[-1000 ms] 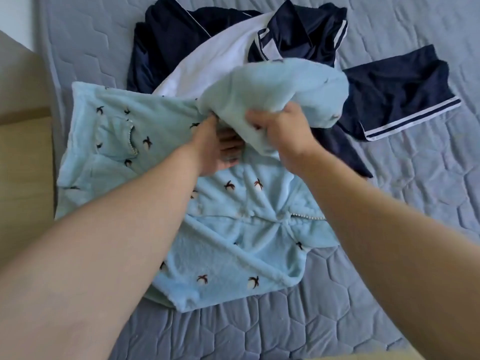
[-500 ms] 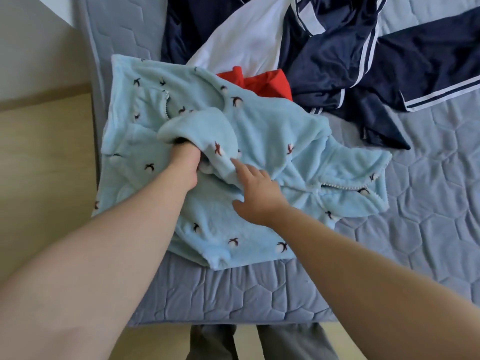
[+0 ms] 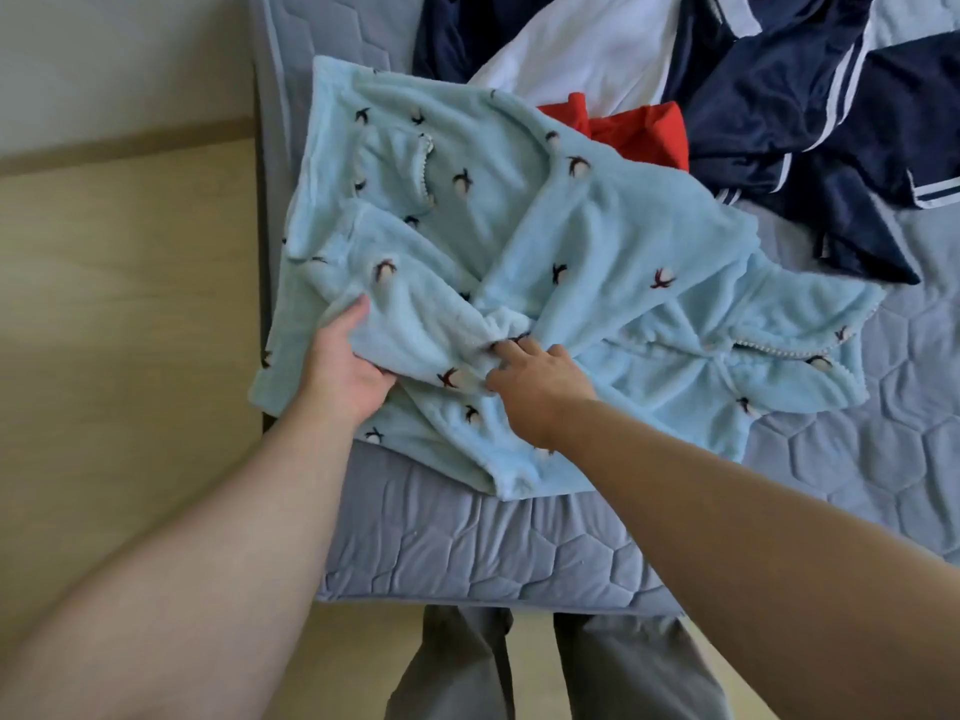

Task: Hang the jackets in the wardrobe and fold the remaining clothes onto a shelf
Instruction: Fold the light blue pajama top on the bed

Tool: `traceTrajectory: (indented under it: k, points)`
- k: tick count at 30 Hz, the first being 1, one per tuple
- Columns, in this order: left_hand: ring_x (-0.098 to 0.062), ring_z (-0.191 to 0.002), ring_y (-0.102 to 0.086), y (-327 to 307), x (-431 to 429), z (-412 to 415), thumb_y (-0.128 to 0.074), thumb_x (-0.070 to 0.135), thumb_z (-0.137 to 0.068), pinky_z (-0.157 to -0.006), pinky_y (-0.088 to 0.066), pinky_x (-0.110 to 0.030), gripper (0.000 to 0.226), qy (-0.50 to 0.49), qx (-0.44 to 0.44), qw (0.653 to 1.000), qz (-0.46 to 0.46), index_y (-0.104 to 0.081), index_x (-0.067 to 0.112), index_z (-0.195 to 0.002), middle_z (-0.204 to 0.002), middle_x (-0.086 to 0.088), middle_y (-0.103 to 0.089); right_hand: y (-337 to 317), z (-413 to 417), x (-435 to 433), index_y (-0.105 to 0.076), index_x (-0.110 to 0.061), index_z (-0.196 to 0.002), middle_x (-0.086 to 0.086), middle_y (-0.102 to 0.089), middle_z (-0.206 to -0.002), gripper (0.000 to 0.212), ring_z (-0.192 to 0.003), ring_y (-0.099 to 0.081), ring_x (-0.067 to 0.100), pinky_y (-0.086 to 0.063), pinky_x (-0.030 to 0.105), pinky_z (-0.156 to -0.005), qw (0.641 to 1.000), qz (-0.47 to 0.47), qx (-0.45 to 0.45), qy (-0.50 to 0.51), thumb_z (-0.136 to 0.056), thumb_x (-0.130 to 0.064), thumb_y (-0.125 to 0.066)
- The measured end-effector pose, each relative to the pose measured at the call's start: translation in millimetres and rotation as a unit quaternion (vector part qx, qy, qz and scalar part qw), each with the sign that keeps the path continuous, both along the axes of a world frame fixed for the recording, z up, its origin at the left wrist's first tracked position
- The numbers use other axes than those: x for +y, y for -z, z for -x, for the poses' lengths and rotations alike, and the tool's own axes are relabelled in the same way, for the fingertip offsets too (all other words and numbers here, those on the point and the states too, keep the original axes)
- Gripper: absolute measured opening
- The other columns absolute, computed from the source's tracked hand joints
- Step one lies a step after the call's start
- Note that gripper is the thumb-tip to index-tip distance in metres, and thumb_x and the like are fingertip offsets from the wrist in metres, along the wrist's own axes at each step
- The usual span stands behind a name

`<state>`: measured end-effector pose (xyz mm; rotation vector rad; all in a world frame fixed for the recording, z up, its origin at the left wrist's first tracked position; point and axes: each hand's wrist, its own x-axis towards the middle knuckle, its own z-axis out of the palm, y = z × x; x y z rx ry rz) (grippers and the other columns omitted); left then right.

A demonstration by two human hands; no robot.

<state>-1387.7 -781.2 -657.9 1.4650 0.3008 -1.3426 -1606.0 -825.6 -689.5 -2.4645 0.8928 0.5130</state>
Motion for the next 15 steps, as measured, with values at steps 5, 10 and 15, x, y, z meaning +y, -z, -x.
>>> traceTrajectory:
  k: [5, 10, 15]
  points:
    - [-0.028, -0.112, -0.07, 4, 48, -29, -0.065, 0.009, -0.089, -0.094, -0.056, -0.04, 0.04, -0.036, 0.021, 0.999, -0.018, -0.066, 0.01, -0.128, -0.128, -0.013, -0.069, -6, -17, -5, -0.051, -0.022, -0.131, 0.008, -0.033, -0.143, 0.05, -0.121, -0.044, 0.029, -0.042, 0.04, -0.091, 0.997, 0.006, 0.017, 0.078, -0.084, -0.005, -0.045]
    - [-0.03, -0.128, -0.06, -6, 62, -58, -0.05, 0.001, -0.087, -0.112, -0.043, -0.047, 0.043, 0.038, 0.057, 0.99, 0.123, -0.075, 0.014, -0.119, -0.134, -0.009, -0.066, -11, -43, -14, -0.036, -0.02, -0.136, 0.003, -0.021, -0.154, 0.051, -0.09, -0.054, 0.027, -0.044, 0.038, -0.063, 0.962, -0.011, -0.114, 0.247, -0.088, -0.007, -0.046]
    - [-0.03, -0.122, -0.064, 11, 72, -78, -0.056, -0.005, -0.081, -0.104, -0.049, -0.044, 0.041, -0.059, 0.083, 0.993, 0.052, -0.069, 0.011, -0.116, -0.134, -0.011, -0.065, -8, -72, -31, -0.029, -0.029, -0.141, -0.001, -0.015, -0.162, 0.05, -0.085, -0.053, 0.026, -0.043, 0.039, -0.061, 0.948, -0.004, -0.122, 0.296, -0.094, -0.013, -0.041]
